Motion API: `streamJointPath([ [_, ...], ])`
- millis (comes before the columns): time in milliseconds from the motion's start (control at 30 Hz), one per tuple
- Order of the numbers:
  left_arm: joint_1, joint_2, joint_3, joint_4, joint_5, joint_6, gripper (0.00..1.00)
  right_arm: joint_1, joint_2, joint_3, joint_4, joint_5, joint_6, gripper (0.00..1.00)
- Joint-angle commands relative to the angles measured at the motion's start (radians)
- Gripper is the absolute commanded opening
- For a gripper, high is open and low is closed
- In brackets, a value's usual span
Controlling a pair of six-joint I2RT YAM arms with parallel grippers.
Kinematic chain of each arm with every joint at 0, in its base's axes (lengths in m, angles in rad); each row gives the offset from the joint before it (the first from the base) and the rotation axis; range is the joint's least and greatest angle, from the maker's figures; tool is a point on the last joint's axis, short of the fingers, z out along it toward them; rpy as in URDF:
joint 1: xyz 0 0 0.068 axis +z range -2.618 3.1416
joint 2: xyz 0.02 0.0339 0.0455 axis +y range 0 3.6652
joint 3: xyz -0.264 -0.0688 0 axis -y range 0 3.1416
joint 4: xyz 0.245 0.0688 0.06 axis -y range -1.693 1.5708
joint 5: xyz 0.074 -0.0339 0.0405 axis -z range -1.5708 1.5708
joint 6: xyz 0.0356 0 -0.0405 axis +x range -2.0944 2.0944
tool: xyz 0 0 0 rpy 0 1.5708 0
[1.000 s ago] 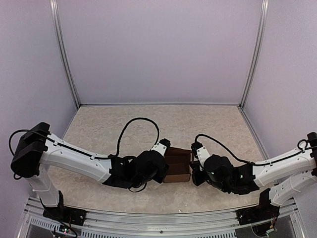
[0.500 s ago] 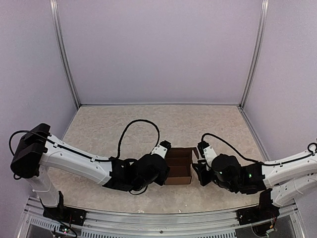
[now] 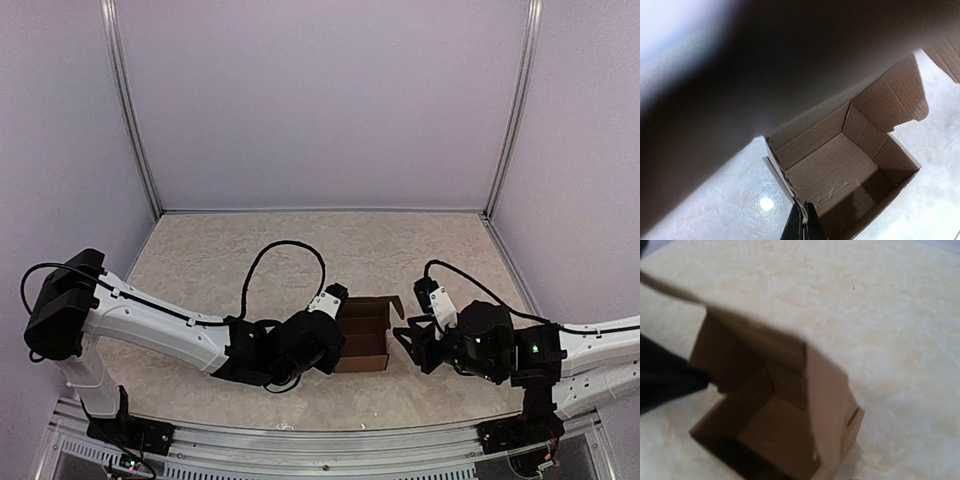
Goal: Fold the paper box
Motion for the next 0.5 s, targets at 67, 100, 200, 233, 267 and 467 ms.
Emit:
streamJointPath([
  [67, -0.001, 0.064, -0.017, -0.144, 0.072, -0.007, 0.0, 0.012, -0.022, -0.115, -0.043, -0.046, 0.126, 0.38],
  [100, 0.002, 0.066, -0.017, -0.143, 0.073, -0.009, 0.0, 0.013, -0.02, -0.132, -0.008, -0.054, 0.155, 0.38],
  [200, 0.011, 0.068, -0.02, -0.136, 0.077, -0.008, 0.0, 0.012, 0.008, -0.172, 0.059, -0.079, 0.219, 0.37],
  [233, 0.015, 0.068, -0.021, -0.131, 0.081, -0.006, 0.0, 0.011, 0.023, -0.184, 0.082, -0.081, 0.239, 0.37],
  [267, 0.019, 0.069, -0.021, -0.129, 0.086, -0.003, 0.0, 0.012, 0.043, -0.194, 0.111, -0.08, 0.261, 0.37],
  [467, 0.05, 0.074, -0.023, -0.108, 0.111, 0.008, 0.0, 0.012, 0.213, -0.202, 0.276, -0.049, 0.348, 0.31],
])
